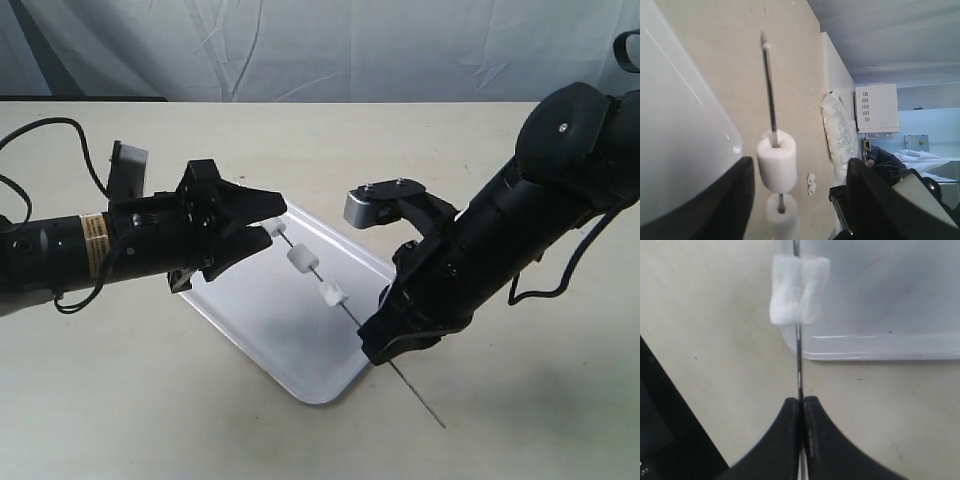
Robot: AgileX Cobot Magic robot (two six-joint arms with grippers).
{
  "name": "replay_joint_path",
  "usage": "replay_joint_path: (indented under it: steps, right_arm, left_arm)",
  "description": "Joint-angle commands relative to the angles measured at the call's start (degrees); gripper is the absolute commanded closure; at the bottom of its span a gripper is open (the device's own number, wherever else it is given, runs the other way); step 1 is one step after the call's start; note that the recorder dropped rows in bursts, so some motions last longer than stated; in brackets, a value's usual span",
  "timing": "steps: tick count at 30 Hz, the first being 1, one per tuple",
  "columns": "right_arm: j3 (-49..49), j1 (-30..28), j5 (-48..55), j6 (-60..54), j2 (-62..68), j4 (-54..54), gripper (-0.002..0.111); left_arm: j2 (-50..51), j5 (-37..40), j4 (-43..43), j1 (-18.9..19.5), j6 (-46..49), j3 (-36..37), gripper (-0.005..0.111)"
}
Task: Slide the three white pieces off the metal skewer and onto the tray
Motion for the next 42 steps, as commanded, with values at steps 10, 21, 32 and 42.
replay_joint_path:
  steps: [10,21,32,42]
  right_arm:
    - [0.1,0.2,1.8,-2.0,-0.6,2.8,0.109]
    - [0.2,0.2,4.5,-2.0,-0.6,1.7,0.109]
    - [13.5,0.2,3.0,-5.8,-3.6,-0.2,0.109]
    - [14.4,0.2,-3.2,-1.0,-9.2,-1.3,0.109]
  left_arm:
    - [0.2,0.0,-1.8,-0.4,0.9,0.0,0.075]
    - [0.2,0.6,-6.8,-0.4,3.1,0.0,0.092]
    - [0.2,1.1,-5.1,8.2,4.5,0.0,0.092]
    - [0.2,7.9,4.8,8.1,7.5,0.0,0.092]
